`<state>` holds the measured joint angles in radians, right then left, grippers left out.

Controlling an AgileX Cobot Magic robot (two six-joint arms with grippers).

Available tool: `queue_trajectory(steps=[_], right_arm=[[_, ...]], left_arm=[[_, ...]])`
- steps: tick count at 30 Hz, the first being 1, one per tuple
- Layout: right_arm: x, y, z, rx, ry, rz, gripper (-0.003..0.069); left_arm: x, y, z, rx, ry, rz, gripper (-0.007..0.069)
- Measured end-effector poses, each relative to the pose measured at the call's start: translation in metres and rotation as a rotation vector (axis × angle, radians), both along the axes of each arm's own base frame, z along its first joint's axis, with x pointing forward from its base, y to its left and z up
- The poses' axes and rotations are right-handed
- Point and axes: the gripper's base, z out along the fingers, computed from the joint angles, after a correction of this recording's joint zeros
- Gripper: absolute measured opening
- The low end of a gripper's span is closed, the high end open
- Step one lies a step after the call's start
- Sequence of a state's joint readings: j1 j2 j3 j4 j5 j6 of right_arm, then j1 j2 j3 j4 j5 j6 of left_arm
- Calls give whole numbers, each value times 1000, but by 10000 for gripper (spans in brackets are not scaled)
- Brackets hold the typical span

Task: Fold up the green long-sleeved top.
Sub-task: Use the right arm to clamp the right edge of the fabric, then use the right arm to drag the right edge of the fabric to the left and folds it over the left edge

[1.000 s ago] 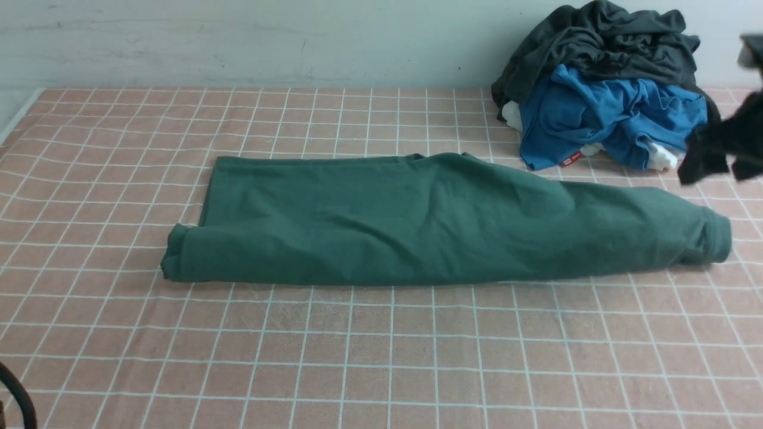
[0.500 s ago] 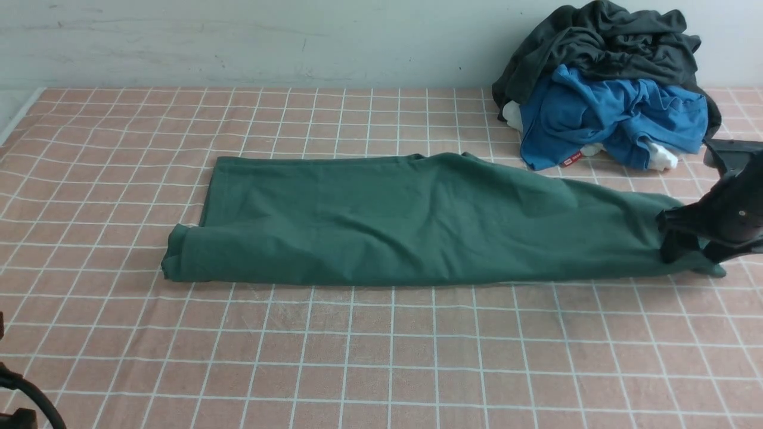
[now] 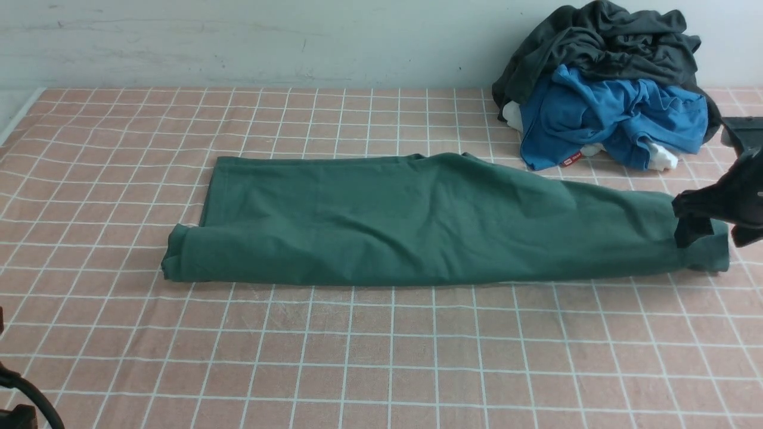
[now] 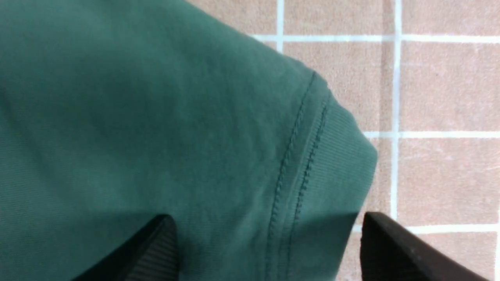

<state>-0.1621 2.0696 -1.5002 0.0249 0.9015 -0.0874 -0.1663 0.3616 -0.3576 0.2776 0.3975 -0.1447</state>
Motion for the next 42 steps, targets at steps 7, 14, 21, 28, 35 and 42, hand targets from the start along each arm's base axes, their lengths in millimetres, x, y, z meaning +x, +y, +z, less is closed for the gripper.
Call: queue_trajectory(steps=[7, 14, 21, 28, 35, 42], right_arm=[[4, 4, -17, 57, 22, -5, 399], [9, -2, 18, -22, 17, 47, 43], [-10, -4, 135, -192, -163, 47, 12], [-15, 112, 205, 6, -447, 270, 11], [-21, 284, 176, 257, -605, 574, 11], [-20, 381, 85, 291, -606, 714, 71]], left_arm=[[0, 0, 1, -2, -13, -4, -3], [0, 0, 1, -2, -16, -5, -3], [1, -1, 3, -4, -31, -9, -3], [1, -1, 3, -4, -34, -10, -3], [1, -1, 3, -4, -34, -10, -3], [1, -1, 3, -4, -29, -8, -3]])
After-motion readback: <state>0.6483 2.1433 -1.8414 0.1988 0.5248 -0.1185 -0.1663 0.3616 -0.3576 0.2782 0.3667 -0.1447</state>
